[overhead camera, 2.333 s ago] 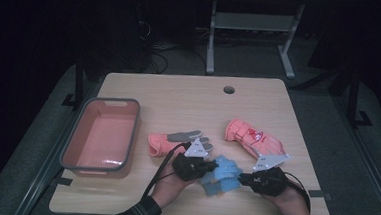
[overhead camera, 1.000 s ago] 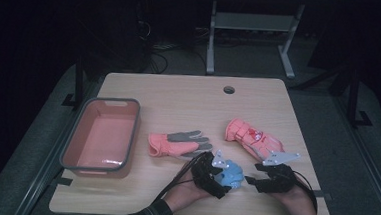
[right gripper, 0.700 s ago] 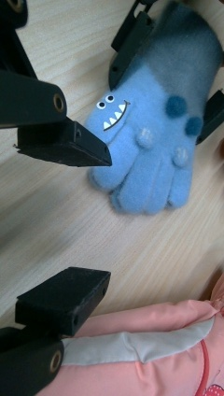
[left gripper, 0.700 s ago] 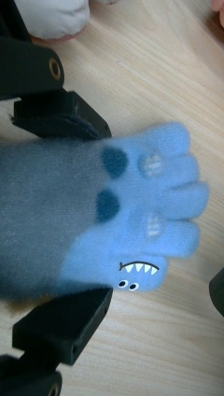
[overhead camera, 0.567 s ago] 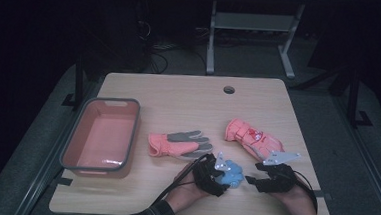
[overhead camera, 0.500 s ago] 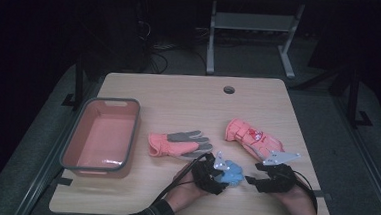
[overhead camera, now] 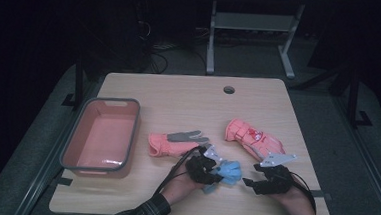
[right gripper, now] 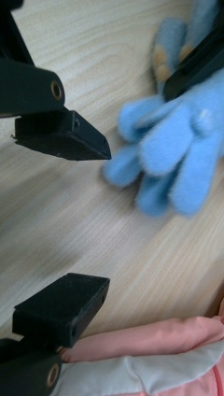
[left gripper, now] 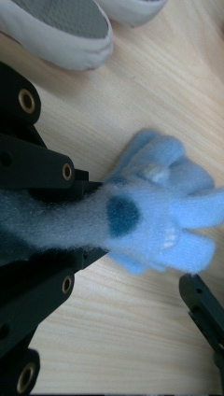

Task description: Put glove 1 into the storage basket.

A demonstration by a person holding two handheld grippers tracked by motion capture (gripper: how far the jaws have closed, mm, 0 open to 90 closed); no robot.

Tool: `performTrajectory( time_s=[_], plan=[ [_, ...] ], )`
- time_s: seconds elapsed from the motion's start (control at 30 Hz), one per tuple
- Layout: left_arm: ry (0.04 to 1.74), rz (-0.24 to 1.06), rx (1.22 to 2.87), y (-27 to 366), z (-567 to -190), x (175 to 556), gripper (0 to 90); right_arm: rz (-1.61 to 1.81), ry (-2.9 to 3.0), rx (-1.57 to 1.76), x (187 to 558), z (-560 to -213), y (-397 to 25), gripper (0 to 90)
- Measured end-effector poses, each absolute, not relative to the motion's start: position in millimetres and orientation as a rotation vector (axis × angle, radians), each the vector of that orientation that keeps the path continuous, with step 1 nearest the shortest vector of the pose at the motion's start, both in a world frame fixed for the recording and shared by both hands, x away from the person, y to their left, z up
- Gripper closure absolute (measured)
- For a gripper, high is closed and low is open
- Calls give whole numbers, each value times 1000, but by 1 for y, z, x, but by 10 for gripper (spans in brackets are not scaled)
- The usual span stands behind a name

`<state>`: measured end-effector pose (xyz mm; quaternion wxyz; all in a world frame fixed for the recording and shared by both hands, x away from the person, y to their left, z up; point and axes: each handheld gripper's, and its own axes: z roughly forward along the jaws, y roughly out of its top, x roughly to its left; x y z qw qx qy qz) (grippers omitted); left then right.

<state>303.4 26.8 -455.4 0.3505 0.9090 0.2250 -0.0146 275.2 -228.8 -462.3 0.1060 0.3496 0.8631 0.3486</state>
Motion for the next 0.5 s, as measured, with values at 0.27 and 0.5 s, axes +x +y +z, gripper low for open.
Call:
performTrajectory(
  time_s=[0.27, 0.5],
  plan=[
    [590, -39, 2323, 40, -433, 307, 772, 980, 2540, 1022, 274, -471, -220, 255],
    [600, -19, 2294, 60, -408, 313, 775, 1001, 2529, 1024, 275, -473, -218, 210]
  ],
)
